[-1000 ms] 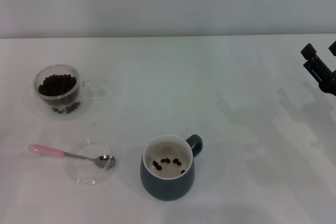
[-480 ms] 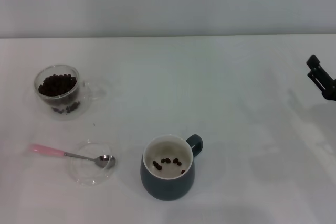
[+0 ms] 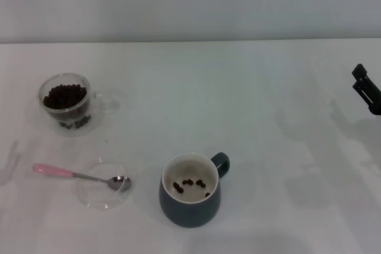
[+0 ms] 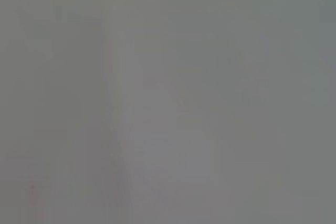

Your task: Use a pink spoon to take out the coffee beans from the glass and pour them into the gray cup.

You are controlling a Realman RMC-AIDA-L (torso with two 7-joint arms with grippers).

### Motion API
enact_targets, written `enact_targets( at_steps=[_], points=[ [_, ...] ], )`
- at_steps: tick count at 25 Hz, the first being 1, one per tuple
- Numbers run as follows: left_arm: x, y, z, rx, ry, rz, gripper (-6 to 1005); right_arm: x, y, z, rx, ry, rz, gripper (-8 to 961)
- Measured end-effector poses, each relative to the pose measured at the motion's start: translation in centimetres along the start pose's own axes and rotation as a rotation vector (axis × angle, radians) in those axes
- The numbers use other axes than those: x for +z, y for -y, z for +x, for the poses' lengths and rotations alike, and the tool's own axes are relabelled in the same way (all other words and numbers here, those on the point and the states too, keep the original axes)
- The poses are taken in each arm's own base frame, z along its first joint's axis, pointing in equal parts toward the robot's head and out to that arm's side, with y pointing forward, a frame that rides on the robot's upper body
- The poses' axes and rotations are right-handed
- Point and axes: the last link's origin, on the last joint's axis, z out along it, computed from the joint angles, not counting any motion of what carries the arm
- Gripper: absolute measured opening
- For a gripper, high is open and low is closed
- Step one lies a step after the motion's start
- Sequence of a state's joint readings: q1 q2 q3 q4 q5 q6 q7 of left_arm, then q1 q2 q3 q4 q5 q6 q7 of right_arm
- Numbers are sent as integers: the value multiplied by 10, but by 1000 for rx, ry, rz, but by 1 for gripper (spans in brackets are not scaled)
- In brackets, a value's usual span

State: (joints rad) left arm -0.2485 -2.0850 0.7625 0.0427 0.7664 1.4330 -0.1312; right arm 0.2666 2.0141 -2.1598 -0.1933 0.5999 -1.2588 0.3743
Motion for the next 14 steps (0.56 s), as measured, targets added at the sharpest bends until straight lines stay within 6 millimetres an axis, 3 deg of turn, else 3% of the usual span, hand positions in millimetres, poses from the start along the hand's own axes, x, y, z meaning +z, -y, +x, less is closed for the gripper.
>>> enact_targets(
  at_steps=[14],
  points=[
    [11, -8, 7, -75, -47, 46, 861, 1, -4, -6, 10, 39, -16, 861]
  ],
)
